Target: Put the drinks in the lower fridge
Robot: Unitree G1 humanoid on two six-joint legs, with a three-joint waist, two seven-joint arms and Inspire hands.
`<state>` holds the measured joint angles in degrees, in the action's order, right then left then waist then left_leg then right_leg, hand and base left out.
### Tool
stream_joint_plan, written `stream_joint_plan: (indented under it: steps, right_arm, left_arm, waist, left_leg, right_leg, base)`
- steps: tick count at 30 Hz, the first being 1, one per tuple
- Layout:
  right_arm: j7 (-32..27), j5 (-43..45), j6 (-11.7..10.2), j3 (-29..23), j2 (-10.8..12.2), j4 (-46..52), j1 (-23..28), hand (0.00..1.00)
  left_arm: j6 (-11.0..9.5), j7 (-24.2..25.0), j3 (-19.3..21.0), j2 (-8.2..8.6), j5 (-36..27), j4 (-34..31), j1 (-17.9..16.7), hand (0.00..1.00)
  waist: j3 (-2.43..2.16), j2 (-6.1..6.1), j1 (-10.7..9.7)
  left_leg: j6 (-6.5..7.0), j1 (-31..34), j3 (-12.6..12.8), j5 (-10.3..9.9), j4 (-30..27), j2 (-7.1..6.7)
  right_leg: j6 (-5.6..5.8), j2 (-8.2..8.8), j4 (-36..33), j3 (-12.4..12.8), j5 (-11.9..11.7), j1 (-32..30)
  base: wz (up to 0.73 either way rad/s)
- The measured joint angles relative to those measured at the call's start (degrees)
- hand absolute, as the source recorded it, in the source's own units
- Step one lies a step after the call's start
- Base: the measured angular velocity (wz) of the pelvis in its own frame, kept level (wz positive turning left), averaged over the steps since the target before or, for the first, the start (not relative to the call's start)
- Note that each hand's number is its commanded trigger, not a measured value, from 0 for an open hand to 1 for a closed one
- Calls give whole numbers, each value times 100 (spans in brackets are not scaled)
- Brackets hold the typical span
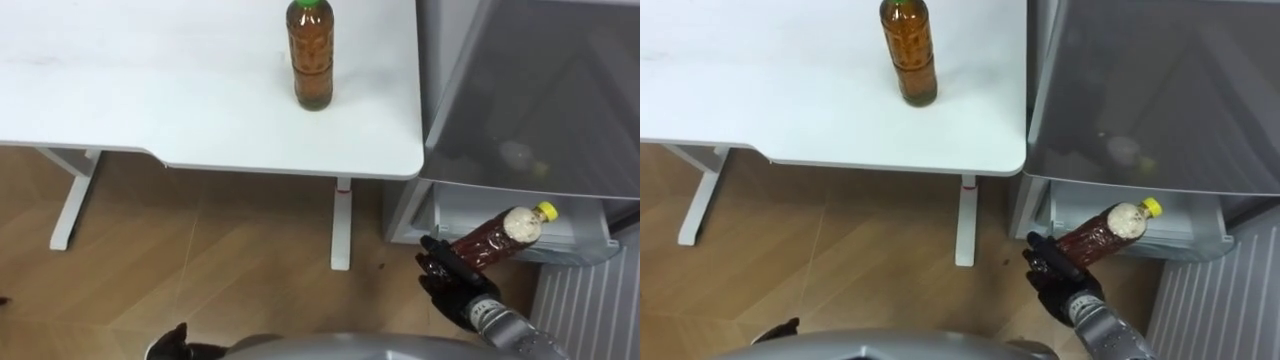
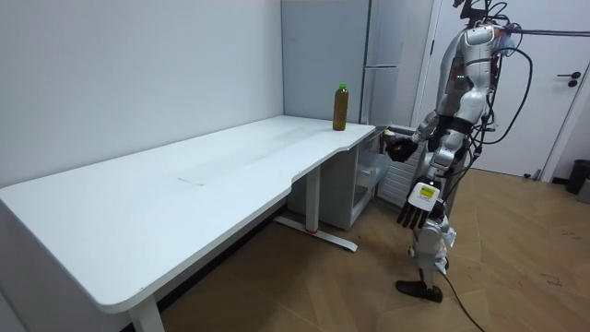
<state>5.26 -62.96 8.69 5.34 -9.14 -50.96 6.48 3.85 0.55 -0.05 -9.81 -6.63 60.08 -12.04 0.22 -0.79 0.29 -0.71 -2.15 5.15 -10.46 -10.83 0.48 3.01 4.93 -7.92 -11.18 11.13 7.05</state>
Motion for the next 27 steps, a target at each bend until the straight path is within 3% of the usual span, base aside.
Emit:
stream_joint_plan:
  steps: [13,18,22,27]
  right_arm:
    - [-99,11,9,6,65,-421,-34,100]
    - [-154,-271,8,3,41,-533,-40,100]
    - [-152,-606,0,2,18,-889,-319,100]
    - [-145,-867,-1,-1,9,-1228,-630,100]
  left_arm:
    - [-5,-166,-6,-8,35,15,-151,0]
    - [105,-149,-23,-14,643,6,-307,0]
    - [277,-28,-72,-14,767,8,-315,0]
    - [319,120,-166,-19,920,7,-202,0]
  waist:
    - [49,-51,9]
    - [47,-64,24]
    - [-1,-3,23]
    - [8,16,16]
  left_leg:
    - [20,-35,-124,-40,-88,5]
    - [20,73,-225,-46,-204,-10]
    - [23,281,-279,-44,-389,-20]
    - [25,500,-374,-43,-481,-24]
  right_leg:
    - [-2,1,-80,-139,-2,197]
    - [7,-7,-53,-187,5,169]
    - [0,-7,-75,-202,2,-10]
    - [-11,-8,-85,-324,-6,-119]
  base:
    - [4]
    - [10]
    - [8]
    - [12]
